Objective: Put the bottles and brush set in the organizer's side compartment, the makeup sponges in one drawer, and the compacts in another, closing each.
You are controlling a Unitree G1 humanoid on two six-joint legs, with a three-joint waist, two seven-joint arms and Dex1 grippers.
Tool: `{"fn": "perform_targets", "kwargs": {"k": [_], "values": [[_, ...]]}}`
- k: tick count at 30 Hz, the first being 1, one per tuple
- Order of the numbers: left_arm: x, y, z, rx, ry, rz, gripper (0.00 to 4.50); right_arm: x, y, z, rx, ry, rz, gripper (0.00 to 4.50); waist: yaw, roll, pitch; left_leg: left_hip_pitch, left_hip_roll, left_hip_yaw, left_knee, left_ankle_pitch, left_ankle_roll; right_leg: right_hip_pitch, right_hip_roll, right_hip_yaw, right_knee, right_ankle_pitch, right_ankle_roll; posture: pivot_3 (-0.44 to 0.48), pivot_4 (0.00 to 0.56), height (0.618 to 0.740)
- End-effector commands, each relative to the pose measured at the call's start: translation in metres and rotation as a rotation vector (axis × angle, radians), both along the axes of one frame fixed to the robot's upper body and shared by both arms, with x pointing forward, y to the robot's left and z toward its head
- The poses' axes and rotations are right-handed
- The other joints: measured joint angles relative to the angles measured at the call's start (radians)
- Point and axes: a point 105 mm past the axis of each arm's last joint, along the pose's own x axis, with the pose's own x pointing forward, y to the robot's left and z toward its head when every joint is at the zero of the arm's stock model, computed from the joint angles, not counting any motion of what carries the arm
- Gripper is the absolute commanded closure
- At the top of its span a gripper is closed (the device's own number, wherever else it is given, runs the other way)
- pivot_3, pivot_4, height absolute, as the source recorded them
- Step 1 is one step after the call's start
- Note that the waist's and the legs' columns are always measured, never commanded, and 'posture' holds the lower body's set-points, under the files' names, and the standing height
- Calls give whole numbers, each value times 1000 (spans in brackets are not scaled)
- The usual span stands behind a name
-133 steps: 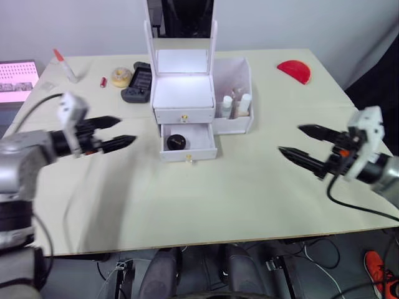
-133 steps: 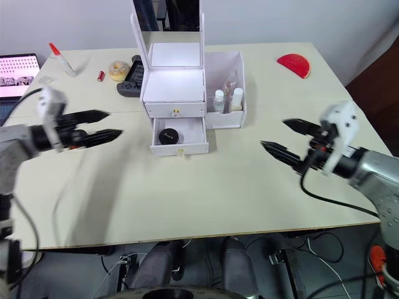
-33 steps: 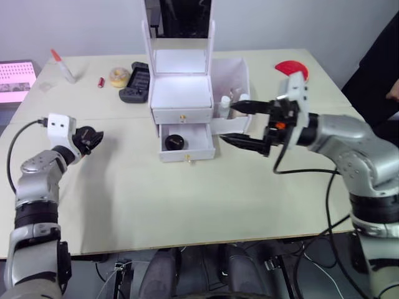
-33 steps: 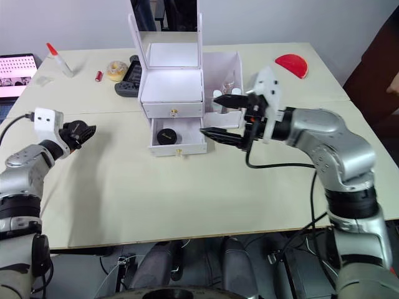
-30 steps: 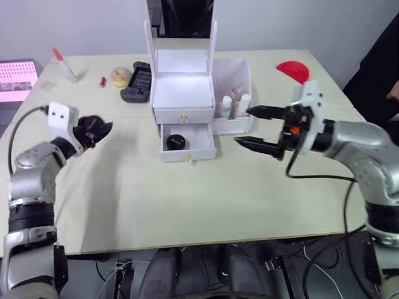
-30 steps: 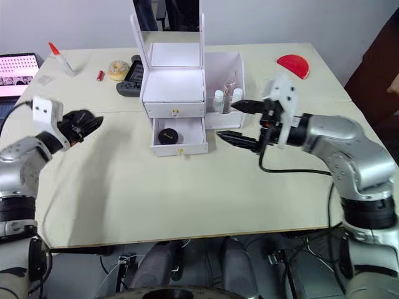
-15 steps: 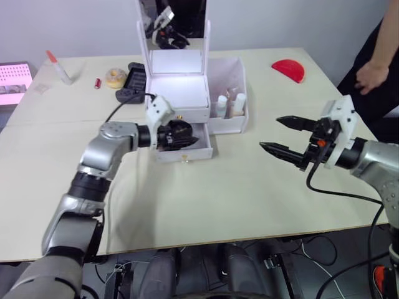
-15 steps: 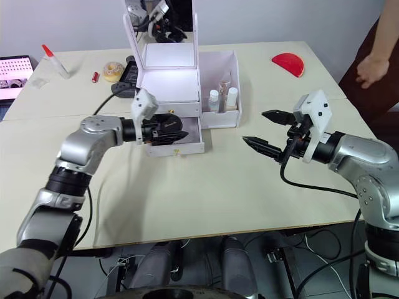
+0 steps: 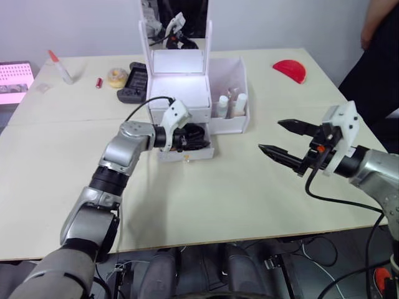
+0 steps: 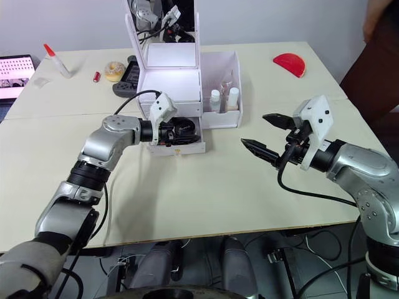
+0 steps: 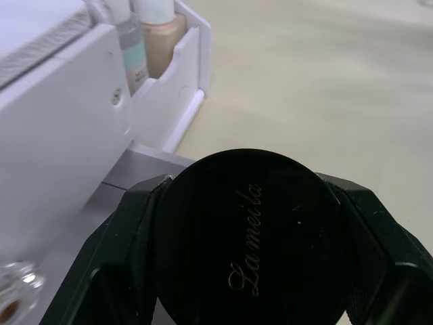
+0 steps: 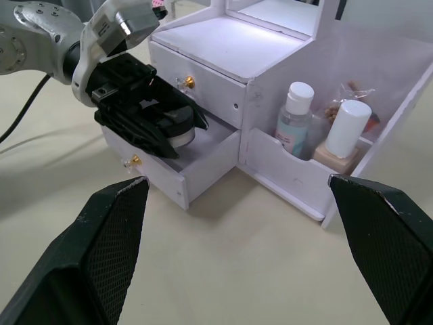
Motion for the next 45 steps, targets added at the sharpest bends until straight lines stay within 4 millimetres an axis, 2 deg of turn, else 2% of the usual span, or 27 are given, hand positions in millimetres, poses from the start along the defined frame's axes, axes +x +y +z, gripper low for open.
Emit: {"fn": "perform_targets", "kwargs": {"k": [1,4,6,8,14,19,25,26,29,31,33,37,40,43,45], "values": [[3,-3,16,15,-81,4,1792,-3,2,15,3,-63,8,0,2,0,0,0,0,0,0,0,0,0,0,0,0,0,0,0,150,737],[4,-2,16,17,-85,10,1792,-4,4,15,3,-64,15,0,2,0,0,0,0,0,0,0,0,0,0,0,0,0,0,0,150,737],[4,-3,16,17,-88,13,728,-3,4,15,3,-63,16,0,3,0,0,0,0,0,0,0,0,0,0,0,0,0,0,0,150,737],[3,-4,17,8,-83,7,61,-3,4,15,3,-61,17,0,3,0,0,0,0,0,0,0,0,0,0,0,0,0,0,0,150,737],[2,-5,18,0,-77,8,61,-4,5,14,3,-55,21,0,2,0,0,0,0,0,0,0,0,0,0,0,0,0,0,0,150,737],[-3,3,29,-37,-65,2,61,-3,5,14,5,-55,21,0,2,0,0,0,0,0,0,0,0,0,0,0,0,0,0,0,150,737],[-34,35,46,-106,9,-76,61,-5,2,11,5,-45,20,0,-6,0,0,1,0,0,-1,0,0,0,0,0,1,0,0,0,150,737],[-45,51,52,-134,31,-88,61,-5,-3,10,1,-41,10,0,-5,0,0,1,0,0,-1,0,0,0,0,0,1,0,0,0,150,737],[-67,80,62,-155,55,-93,61,-7,-14,9,-8,-40,-18,0,-7,0,0,1,1,0,-1,0,0,0,0,0,1,0,0,0,150,737],[-71,120,62,-109,42,26,61,-9,-36,10,-10,-44,-78,0,-5,0,0,1,1,0,-1,0,0,-1,0,0,1,-1,0,0,150,737],[-75,149,61,-59,26,115,914,-11,-54,10,-9,-46,-119,0,-4,1,0,1,1,0,-1,0,0,0,0,0,0,-1,0,0,150,737],[-90,227,49,28,20,374,2917,-18,-105,-2,-29,-18,-250,0,1,1,0,1,1,1,-1,0,0,0,0,0,-1,-1,-1,0,150,737],[-99,247,47,59,0,445,4424,-24,-126,-10,-47,4,-296,0,4,1,0,1,2,1,-1,0,0,0,-1,0,-2,-1,-1,0,150,737],[-109,264,48,29,-12,521,4500,-29,-143,-17,-56,26,-334,874,2,1,0,1,4,1,-1,0,-1,0,-1,0,-2,-1,-1,0,150,737],[-113,267,46,23,-14,548,4500,-31,-147,-20,-45,42,-330,1782,0,1,0,1,4,2,-2,0,-1,-1,-2,0,-2,-1,0,0,150,737]]}}
